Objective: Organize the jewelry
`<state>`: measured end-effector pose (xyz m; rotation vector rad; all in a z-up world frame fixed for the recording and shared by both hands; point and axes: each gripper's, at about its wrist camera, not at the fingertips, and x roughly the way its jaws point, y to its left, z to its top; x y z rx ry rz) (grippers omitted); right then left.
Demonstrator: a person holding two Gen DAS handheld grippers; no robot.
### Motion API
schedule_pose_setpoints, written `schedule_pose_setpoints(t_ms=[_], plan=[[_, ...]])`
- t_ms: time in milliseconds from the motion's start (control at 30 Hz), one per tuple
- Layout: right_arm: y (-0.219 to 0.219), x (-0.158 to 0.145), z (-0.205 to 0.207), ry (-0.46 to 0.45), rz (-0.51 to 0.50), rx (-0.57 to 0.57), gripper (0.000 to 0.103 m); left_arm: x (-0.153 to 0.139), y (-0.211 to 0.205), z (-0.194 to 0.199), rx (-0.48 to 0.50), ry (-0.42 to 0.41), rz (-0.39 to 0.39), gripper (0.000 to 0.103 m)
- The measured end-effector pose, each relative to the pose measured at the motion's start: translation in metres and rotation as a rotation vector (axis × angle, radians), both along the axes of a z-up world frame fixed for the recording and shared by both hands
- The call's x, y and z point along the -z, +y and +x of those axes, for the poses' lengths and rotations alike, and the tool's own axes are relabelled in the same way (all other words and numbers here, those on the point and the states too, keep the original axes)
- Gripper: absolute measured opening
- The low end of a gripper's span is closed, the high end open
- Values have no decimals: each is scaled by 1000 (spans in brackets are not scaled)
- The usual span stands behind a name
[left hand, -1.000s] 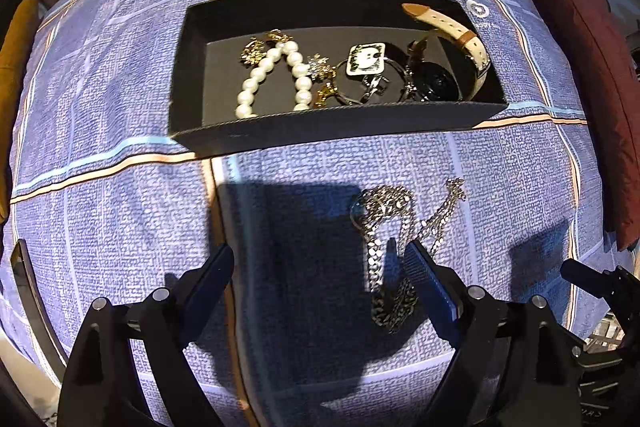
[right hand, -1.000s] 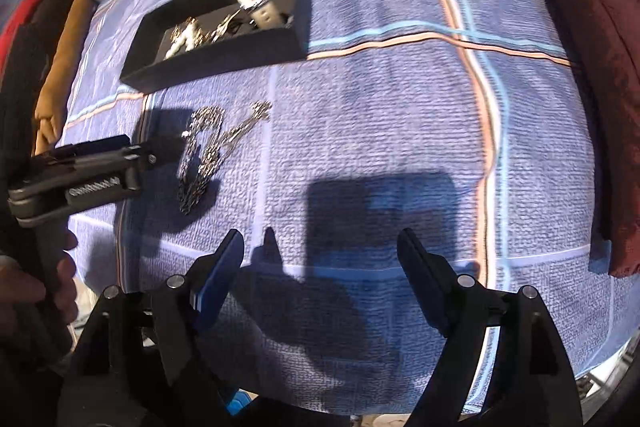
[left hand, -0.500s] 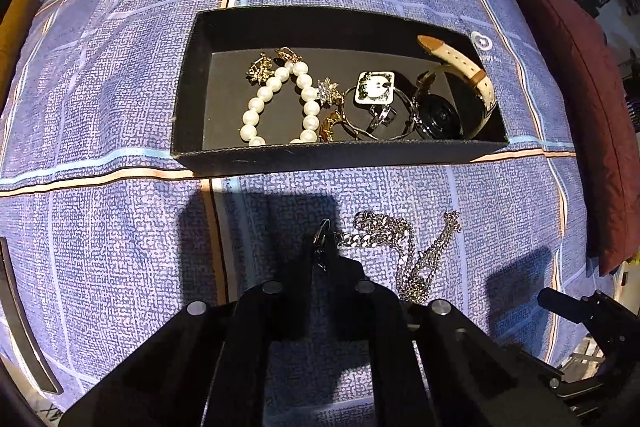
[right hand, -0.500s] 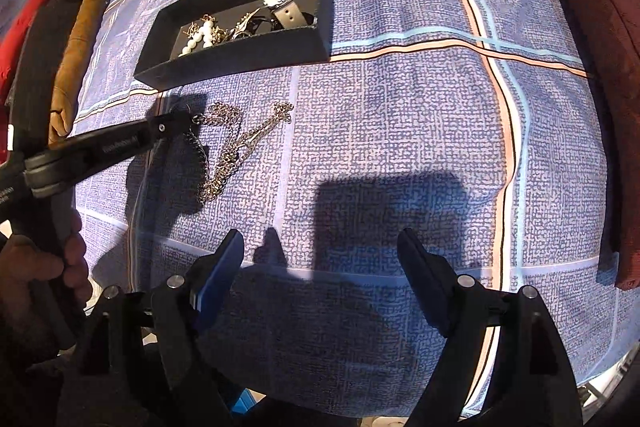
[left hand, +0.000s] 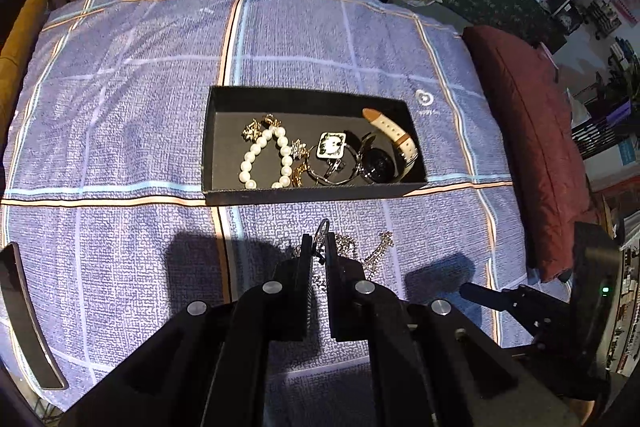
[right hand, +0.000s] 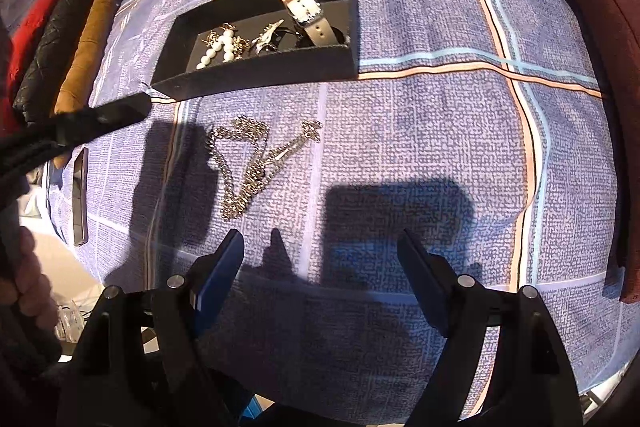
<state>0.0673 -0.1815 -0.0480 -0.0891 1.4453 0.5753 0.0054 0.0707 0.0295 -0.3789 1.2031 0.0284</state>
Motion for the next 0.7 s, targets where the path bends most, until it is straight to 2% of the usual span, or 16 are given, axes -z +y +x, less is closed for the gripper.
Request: schedule_pose_setpoints(t_ms=[100,300,333,367,400,433,700], plan=[[6,0,1,-1,6,-3,78,-13,-9,5,15,-19,28,6],[25,-2,10,-25,8,-31,78,28,-16,38,-6,64,45,6],[32,-5,17,-37,14,-38,71,28,-16,40,-5,58,50,6],[40,-9,24,-50,23,-44,58,27,-16,42,0,51,54,6],[48,-12,32,-57,20,-55,15,25,-16,44,5,44,60,6],[58,-13,41,-42,26,-69,1,23,-16,45,7,40,62,6],[98,-47,77,-125,36,-110,1,20,-11,60,4,25,47,6]])
